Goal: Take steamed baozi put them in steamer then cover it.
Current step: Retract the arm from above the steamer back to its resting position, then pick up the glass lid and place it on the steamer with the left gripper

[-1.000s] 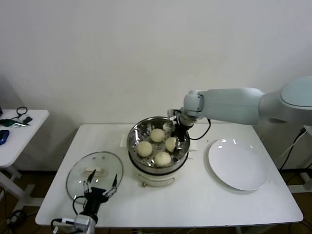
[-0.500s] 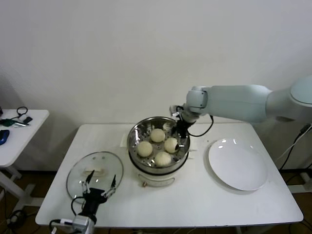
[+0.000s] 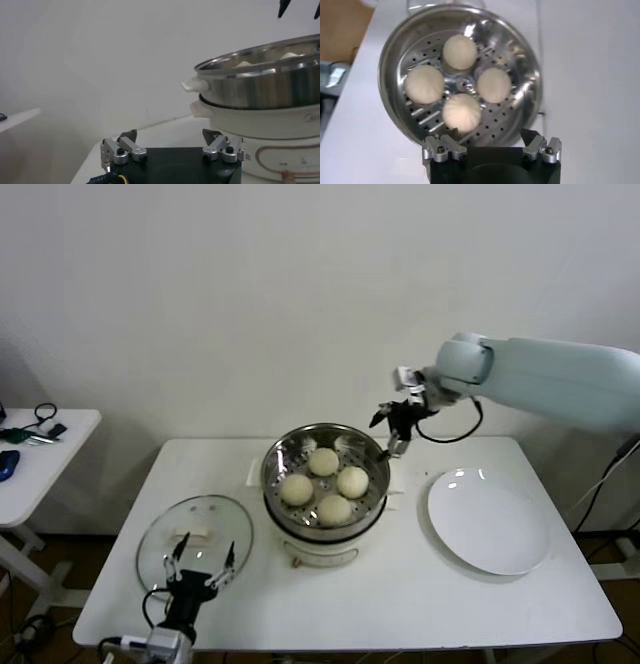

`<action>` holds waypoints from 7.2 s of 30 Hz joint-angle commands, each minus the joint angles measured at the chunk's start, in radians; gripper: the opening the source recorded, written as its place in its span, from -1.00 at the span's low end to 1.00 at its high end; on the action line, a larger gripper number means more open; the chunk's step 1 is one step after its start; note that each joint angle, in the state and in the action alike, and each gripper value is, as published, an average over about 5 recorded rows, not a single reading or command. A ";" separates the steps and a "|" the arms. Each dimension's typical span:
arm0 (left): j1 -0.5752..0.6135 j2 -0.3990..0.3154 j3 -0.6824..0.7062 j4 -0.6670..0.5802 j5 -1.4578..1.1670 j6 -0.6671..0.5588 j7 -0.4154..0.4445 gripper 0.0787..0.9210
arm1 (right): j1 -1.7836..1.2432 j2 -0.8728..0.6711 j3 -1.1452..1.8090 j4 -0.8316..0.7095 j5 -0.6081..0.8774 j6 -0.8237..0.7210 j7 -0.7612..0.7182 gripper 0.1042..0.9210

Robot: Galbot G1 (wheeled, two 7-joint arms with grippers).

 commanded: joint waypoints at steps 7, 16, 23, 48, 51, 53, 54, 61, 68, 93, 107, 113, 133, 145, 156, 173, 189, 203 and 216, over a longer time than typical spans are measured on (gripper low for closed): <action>0.004 -0.042 -0.025 -0.019 0.058 0.006 -0.005 0.77 | -0.646 -0.439 0.724 0.106 -0.131 0.261 0.265 0.76; -0.014 -0.036 -0.043 -0.025 0.124 0.022 -0.025 0.77 | -1.311 -0.394 1.433 0.123 -0.235 0.308 0.345 0.76; -0.023 -0.029 -0.054 -0.027 0.266 0.041 -0.028 0.77 | -1.593 -0.302 1.750 0.171 -0.255 0.330 0.403 0.76; -0.086 0.071 -0.007 0.091 1.355 0.221 -0.015 0.77 | -2.107 0.116 2.242 0.337 -0.355 0.259 0.520 0.76; -0.105 0.062 0.005 0.139 1.416 0.223 -0.003 0.77 | -2.109 0.126 2.242 0.333 -0.371 0.259 0.520 0.76; -0.106 0.058 0.006 0.151 1.449 0.226 0.016 0.77 | -2.108 0.133 2.241 0.328 -0.384 0.262 0.519 0.76; -0.103 0.058 0.007 0.153 1.455 0.228 0.023 0.77 | -2.106 0.136 2.240 0.325 -0.391 0.263 0.518 0.76; -0.121 0.053 0.018 0.211 1.424 0.227 -0.002 0.77 | -2.077 0.144 2.224 0.304 -0.415 0.264 0.519 0.76; -0.226 0.051 0.023 0.319 1.421 0.211 -0.050 0.77 | -2.072 0.130 2.224 0.298 -0.427 0.263 0.520 0.76; -0.383 0.060 0.033 0.498 1.388 0.191 -0.104 0.77 | -2.071 0.141 2.227 0.263 -0.485 0.283 0.499 0.76; -0.390 0.063 0.038 0.529 1.358 0.174 -0.106 0.08 | -2.073 0.156 2.230 0.254 -0.514 0.292 0.493 0.76; -0.388 0.065 0.035 0.518 1.341 0.159 -0.098 -0.33 | -2.070 0.159 2.233 0.254 -0.516 0.292 0.492 0.76; -0.201 0.136 0.009 0.159 1.236 0.252 -0.081 -0.83 | -2.042 0.155 2.237 0.221 -0.518 0.301 0.488 0.76; -0.078 0.222 0.010 -0.108 1.166 0.485 -0.076 -0.83 | -2.001 0.138 2.216 0.177 -0.520 0.304 0.484 0.76; -0.206 0.406 0.147 -0.201 1.113 0.675 0.029 -0.83 | -1.945 0.138 2.170 0.124 -0.534 0.309 0.476 0.76; -0.734 0.256 0.601 -0.080 1.385 0.797 0.460 -0.83 | -1.893 0.172 2.158 0.054 -0.567 0.327 0.462 0.76; -0.832 -0.086 0.725 0.139 1.478 0.800 0.414 -0.83 | -1.914 0.169 2.200 0.041 -0.577 0.338 0.457 0.76; -0.838 -0.175 0.771 0.252 1.522 0.800 0.428 -0.83 | -1.934 0.172 2.224 0.034 -0.581 0.349 0.445 0.76; -0.830 -0.157 0.738 0.290 1.532 0.800 0.447 -0.83 | -1.930 0.179 2.221 0.030 -0.586 0.351 0.442 0.76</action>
